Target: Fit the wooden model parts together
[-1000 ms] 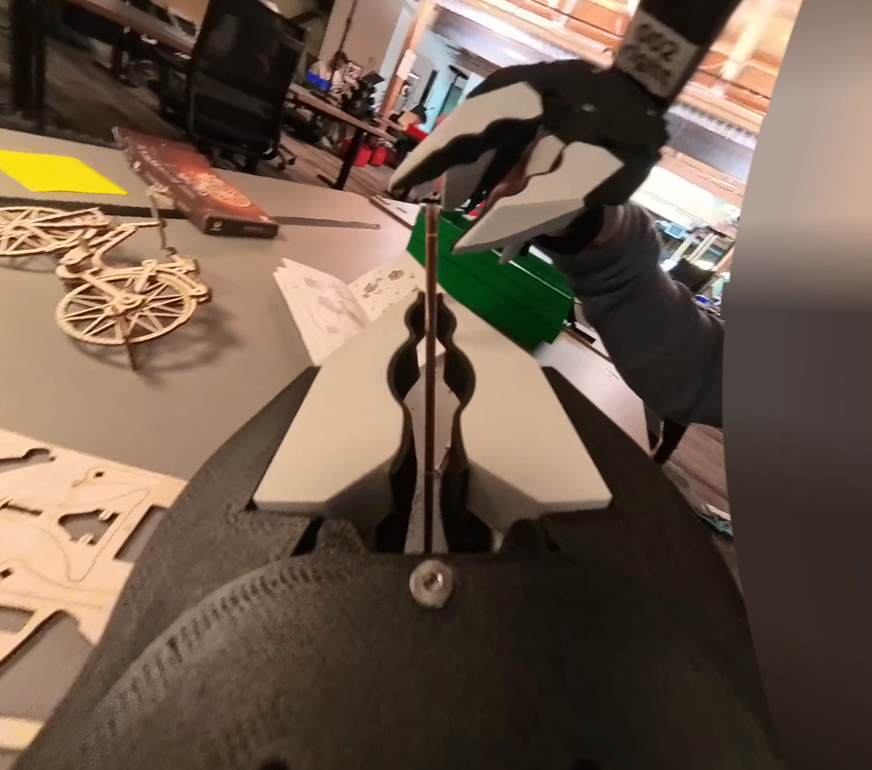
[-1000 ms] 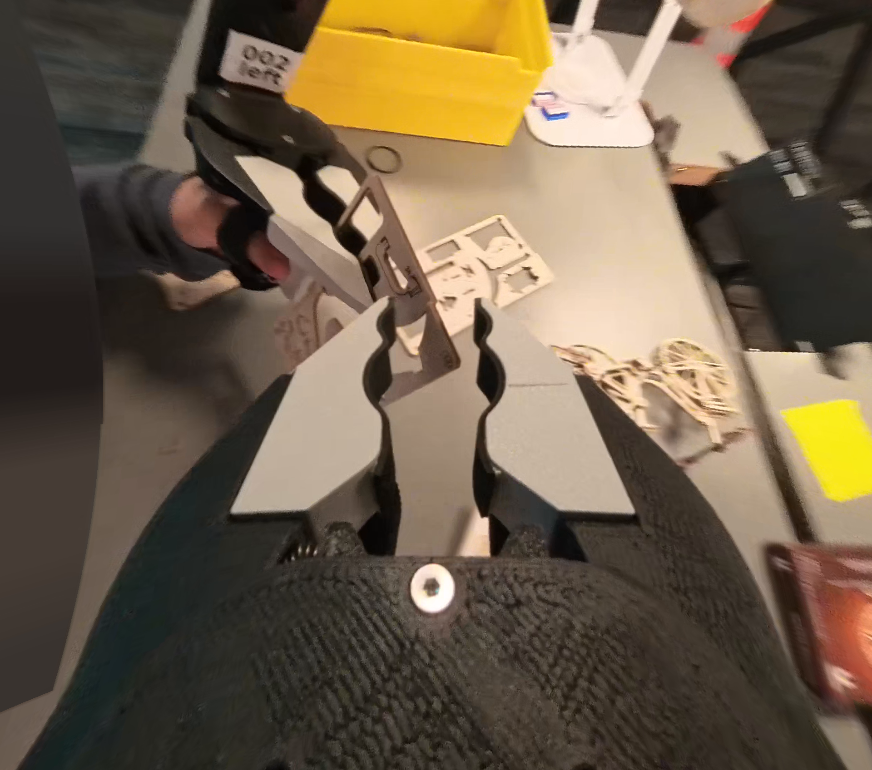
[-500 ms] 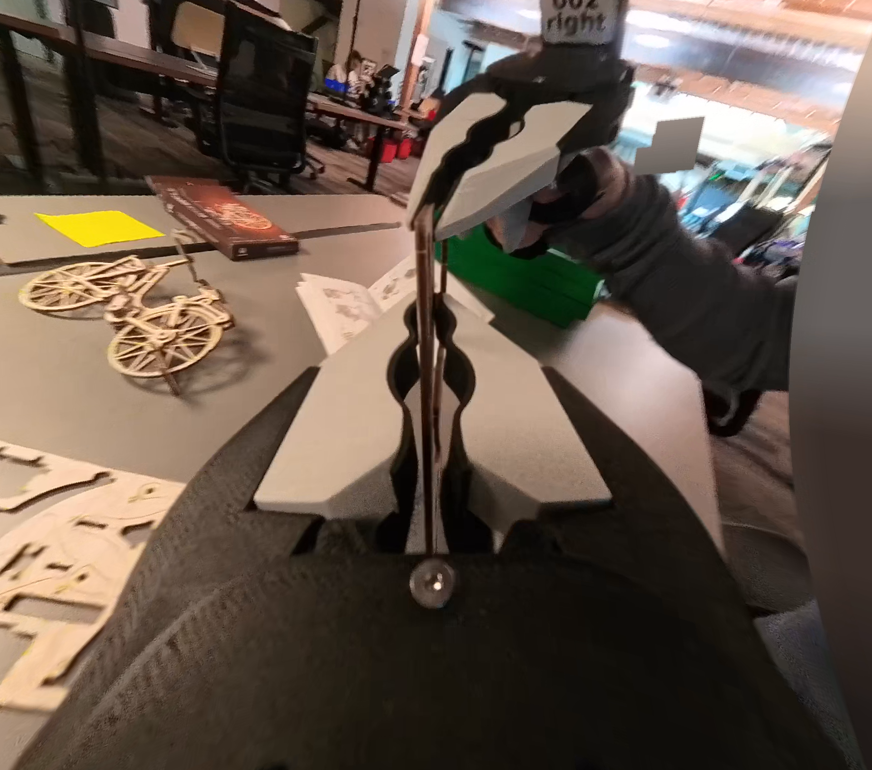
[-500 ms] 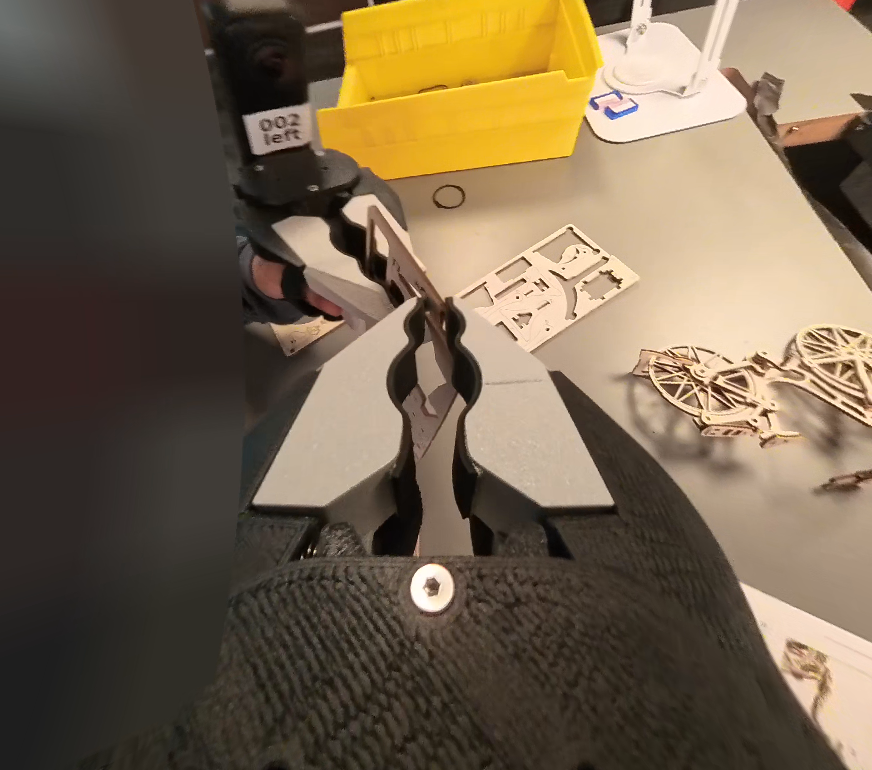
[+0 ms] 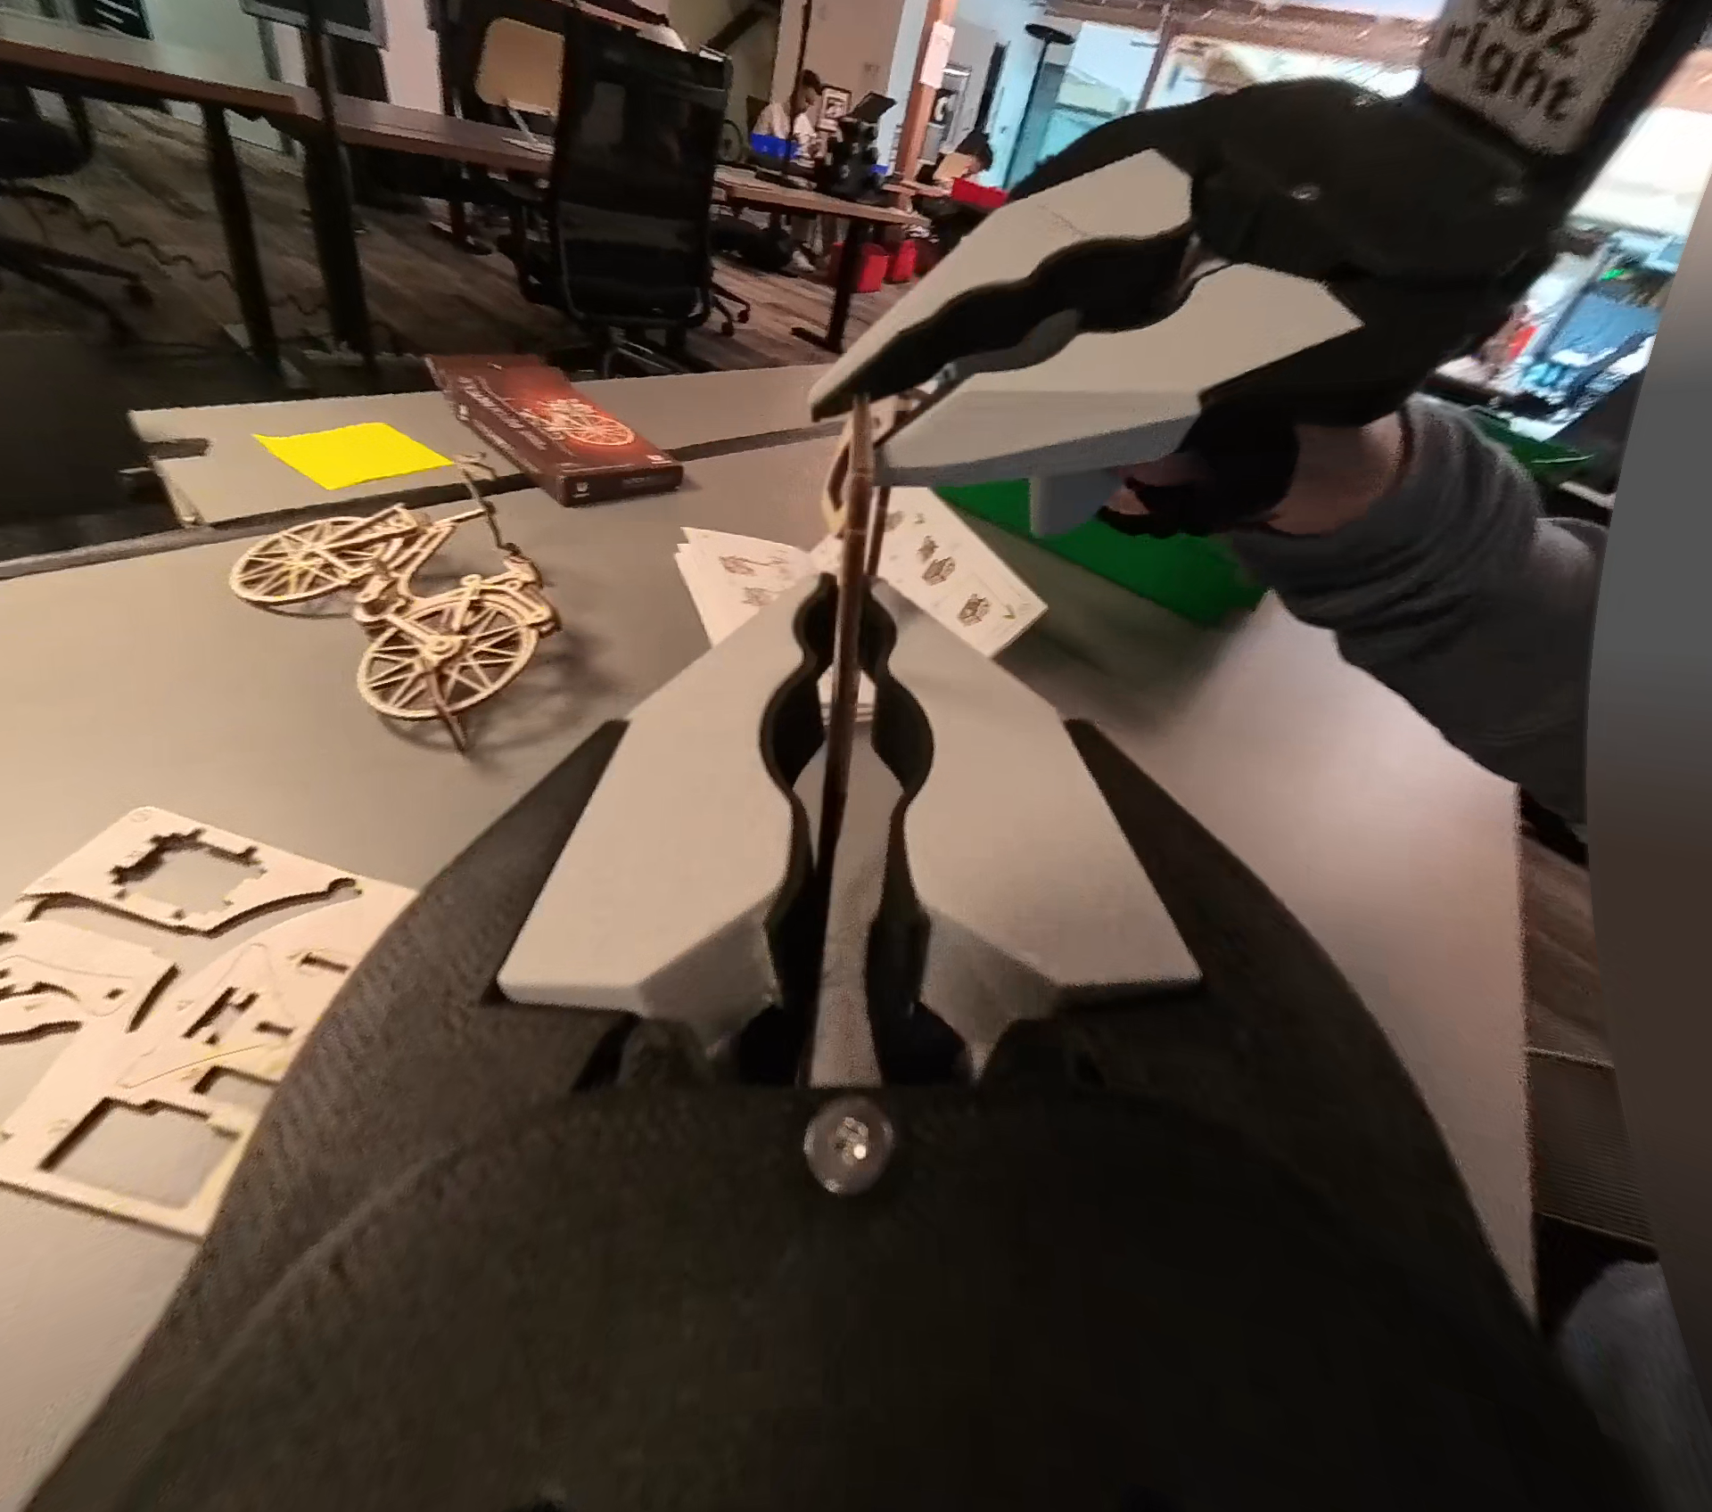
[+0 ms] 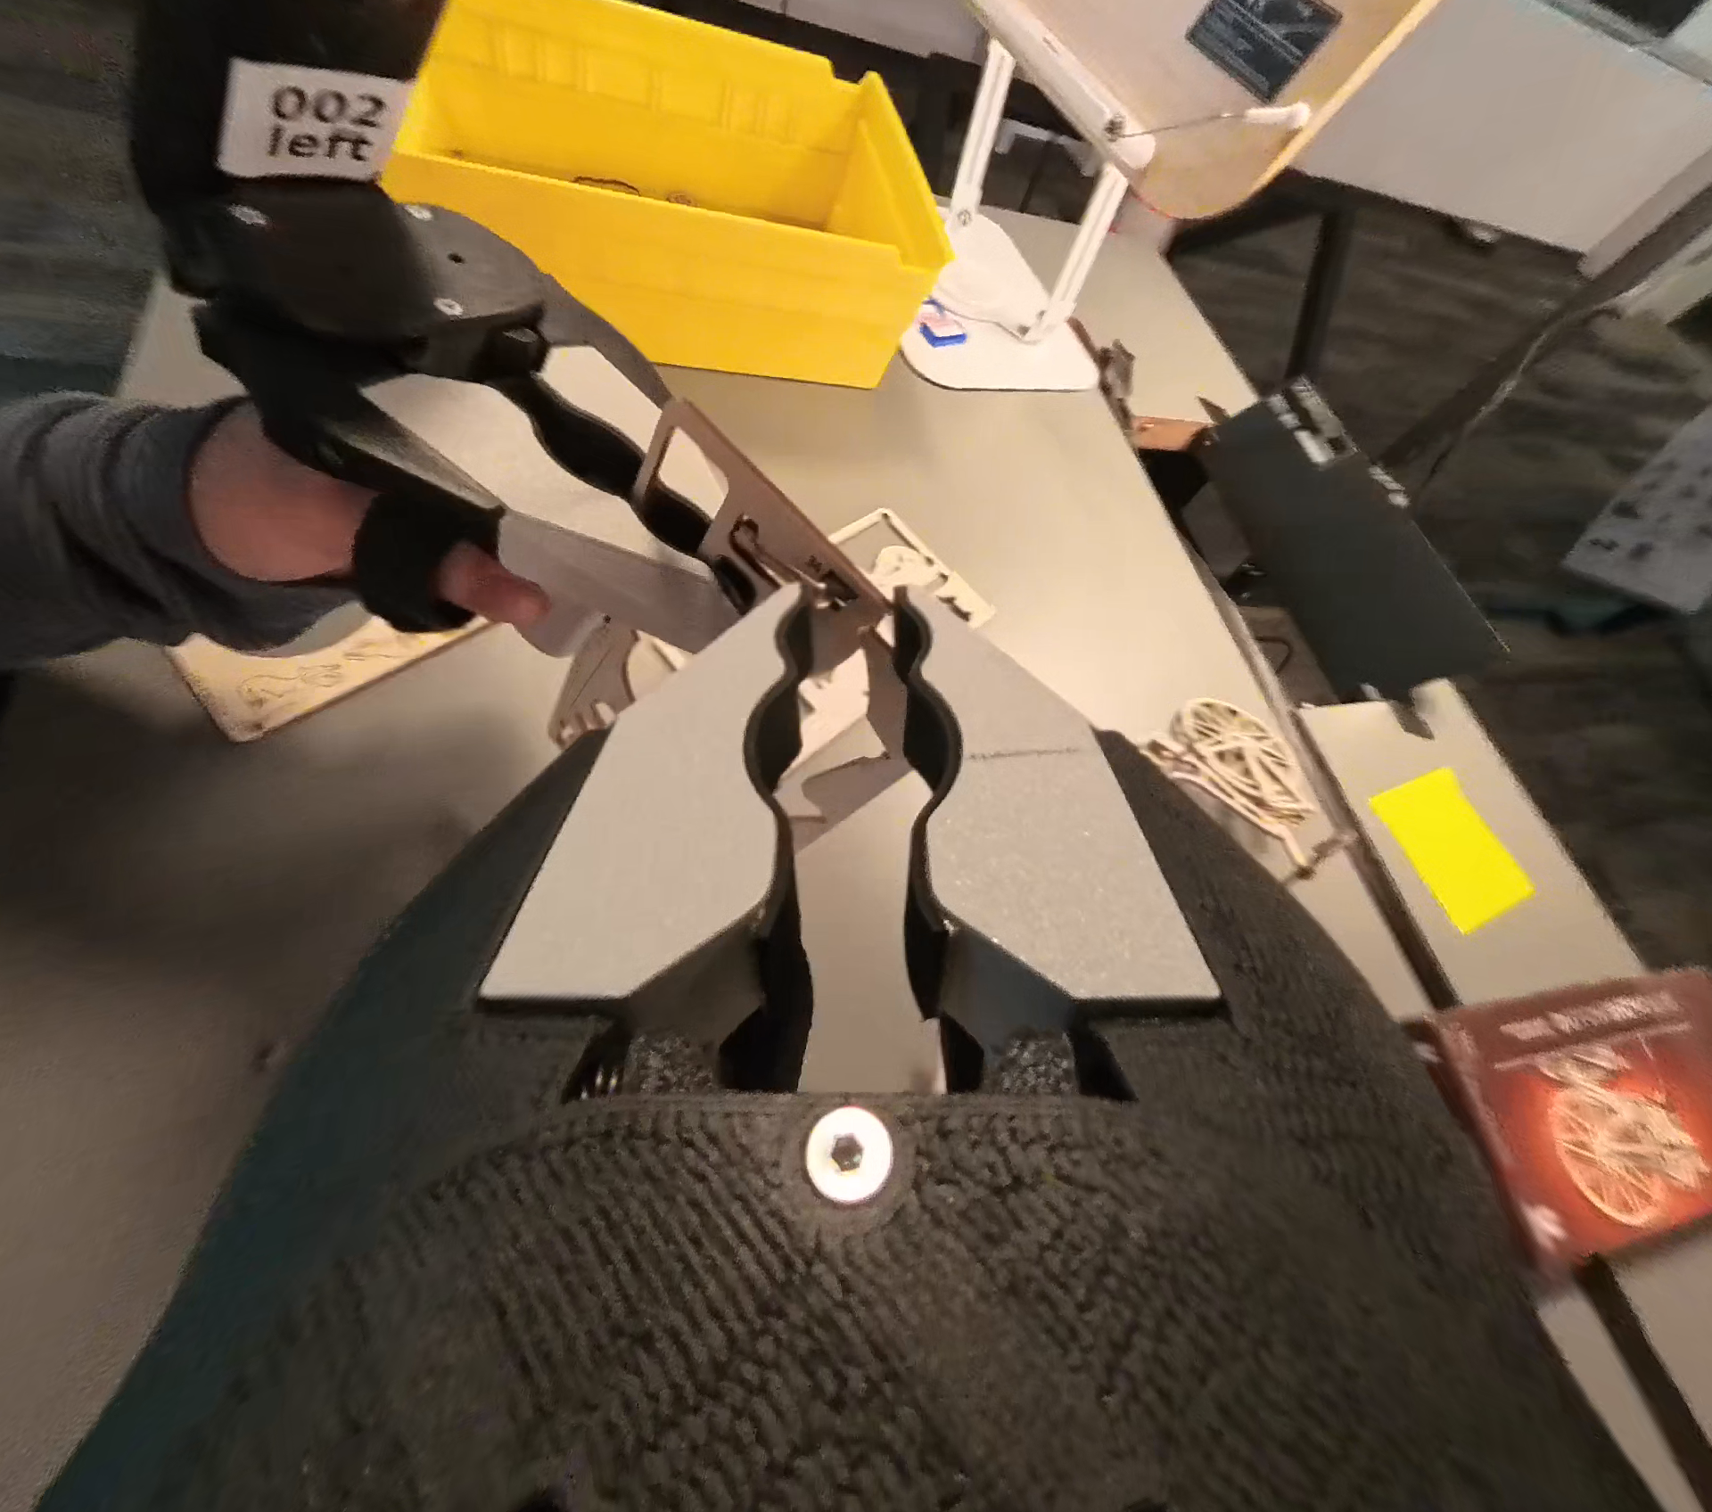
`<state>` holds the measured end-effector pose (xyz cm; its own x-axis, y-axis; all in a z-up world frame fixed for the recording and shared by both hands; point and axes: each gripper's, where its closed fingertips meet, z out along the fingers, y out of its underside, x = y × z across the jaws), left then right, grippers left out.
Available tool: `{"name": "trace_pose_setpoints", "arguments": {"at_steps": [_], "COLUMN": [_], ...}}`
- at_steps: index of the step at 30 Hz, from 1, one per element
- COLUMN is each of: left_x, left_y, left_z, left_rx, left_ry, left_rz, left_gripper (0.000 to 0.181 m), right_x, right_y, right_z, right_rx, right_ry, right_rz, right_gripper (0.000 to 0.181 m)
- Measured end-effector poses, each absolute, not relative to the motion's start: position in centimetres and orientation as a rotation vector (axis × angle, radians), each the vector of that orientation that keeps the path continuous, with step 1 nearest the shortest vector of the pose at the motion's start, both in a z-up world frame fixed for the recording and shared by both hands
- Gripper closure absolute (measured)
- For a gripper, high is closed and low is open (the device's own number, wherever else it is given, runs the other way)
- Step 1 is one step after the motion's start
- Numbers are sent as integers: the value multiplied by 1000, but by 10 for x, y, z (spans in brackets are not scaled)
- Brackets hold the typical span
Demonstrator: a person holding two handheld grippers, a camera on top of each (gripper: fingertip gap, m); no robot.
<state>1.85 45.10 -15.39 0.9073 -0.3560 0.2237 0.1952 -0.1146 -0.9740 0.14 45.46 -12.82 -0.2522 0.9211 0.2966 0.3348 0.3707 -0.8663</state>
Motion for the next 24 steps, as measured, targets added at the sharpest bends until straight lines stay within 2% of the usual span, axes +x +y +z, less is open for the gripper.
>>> {"name": "trace_pose_setpoints", "arguments": {"at_steps": [3,7,9,13,24], "left_x": [21,23,25,26,21], "left_y": [450,450,449,447,450], "left_z": [-152,-150,-150,-153,-161], "left_rx": [-1620,-1622,-1621,-1636,-1691], "left_ry": [132,142,150,163,156], "left_rz": [-474,-480,-493,-487,-406], "left_gripper": [180,180,180,180,180], "right_x": [3,1,-1,0,-4], "right_y": [445,440,440,435,441], "right_z": [-125,-120,-122,-128,-135], "right_rx": [-1111,-1029,-993,-977,-1011], "right_ry": [-1833,-1880,-1910,-1987,-1915], "right_rz": [1011,969,902,894,682], "right_gripper": [152,146,148,163,164]}}
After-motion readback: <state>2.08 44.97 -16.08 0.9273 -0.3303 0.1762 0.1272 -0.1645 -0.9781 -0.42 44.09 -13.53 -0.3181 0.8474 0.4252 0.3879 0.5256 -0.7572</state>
